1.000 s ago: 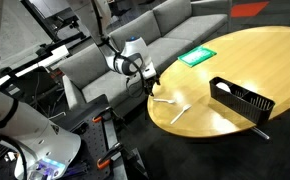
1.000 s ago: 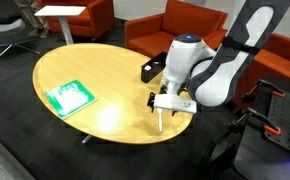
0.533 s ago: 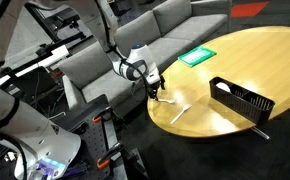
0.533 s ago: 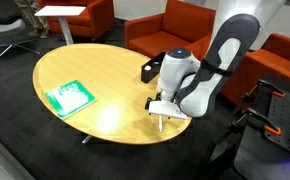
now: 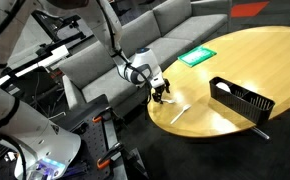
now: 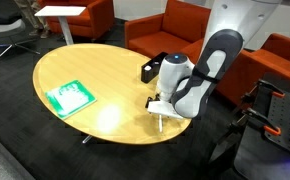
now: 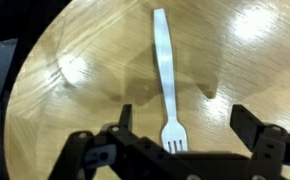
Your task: Pick up the fork on the left from the table and place it inside the black cutlery holder
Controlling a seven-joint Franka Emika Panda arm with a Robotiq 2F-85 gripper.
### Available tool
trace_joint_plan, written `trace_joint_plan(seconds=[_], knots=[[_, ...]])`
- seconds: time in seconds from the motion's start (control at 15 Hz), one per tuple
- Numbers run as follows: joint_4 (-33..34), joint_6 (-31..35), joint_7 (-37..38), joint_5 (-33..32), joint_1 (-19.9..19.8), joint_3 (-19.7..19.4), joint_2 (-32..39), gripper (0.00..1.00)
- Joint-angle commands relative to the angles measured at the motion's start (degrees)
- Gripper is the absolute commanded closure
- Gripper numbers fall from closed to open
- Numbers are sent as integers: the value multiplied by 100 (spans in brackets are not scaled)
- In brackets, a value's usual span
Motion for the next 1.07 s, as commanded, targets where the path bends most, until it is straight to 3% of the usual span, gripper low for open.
trace_joint_plan(seconds=[0.0, 0.07, 0.2, 0.73, 0.8, 1.0], knots=[[199, 80, -177, 216, 88, -111, 202, 0], [239, 79, -172, 223, 97, -127, 244, 25], [306, 76, -163, 239, 106, -147, 308, 32], [385, 79, -165, 275, 141, -198, 298, 94], [364, 63, -164, 275, 158, -216, 265, 99], [156, 25, -67, 346, 325, -384, 17, 97]])
